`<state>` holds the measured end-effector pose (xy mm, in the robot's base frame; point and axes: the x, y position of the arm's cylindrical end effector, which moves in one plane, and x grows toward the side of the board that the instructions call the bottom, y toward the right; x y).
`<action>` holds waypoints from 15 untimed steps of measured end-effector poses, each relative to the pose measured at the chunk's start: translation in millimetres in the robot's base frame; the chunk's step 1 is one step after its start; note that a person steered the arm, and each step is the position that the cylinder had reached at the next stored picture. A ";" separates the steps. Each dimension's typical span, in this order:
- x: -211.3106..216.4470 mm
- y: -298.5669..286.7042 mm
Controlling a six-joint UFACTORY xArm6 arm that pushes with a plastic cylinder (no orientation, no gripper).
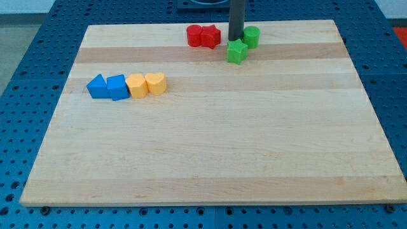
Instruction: Push the green circle towards the green star
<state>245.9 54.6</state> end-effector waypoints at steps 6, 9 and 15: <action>-16.7 -16.0; -28.4 54.7; 27.8 58.6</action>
<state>273.8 113.3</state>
